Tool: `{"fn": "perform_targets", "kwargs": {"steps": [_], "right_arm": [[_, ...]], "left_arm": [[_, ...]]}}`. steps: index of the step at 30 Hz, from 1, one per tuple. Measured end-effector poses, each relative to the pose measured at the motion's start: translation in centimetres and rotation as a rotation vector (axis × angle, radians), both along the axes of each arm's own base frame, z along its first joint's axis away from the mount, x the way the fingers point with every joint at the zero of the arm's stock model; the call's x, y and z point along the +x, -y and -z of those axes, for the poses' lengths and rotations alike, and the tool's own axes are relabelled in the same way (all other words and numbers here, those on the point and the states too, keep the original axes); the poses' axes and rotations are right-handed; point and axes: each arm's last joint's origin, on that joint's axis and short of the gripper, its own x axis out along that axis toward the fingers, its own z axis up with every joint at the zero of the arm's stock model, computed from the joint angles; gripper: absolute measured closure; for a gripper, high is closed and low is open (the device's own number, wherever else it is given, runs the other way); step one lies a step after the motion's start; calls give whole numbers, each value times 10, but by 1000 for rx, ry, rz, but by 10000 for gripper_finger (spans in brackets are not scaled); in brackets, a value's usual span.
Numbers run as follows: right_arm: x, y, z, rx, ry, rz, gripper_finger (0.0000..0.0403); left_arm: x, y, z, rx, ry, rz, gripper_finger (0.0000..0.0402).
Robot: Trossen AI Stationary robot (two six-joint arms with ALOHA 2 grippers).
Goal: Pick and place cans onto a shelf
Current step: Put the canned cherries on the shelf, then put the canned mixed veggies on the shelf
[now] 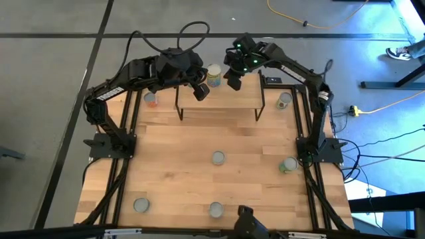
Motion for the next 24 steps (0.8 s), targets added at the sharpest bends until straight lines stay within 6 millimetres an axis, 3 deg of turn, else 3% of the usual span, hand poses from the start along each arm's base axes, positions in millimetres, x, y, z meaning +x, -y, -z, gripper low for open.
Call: {"fn": "perform_targets", "kwargs": {"steps": [10, 17, 24], "right_arm": [[-51, -62, -71, -175, -18, -49, 398], [-79, -96, -96, -259, -64, -18, 398], [-104, -114, -115, -217, 12, 61, 380]], "left_arm": [[-1, 1, 2, -14, -23, 16, 401], [-2, 4, 7, -64, -56, 40, 379], [-1, 8, 9, -167, -30, 120, 335]]}}
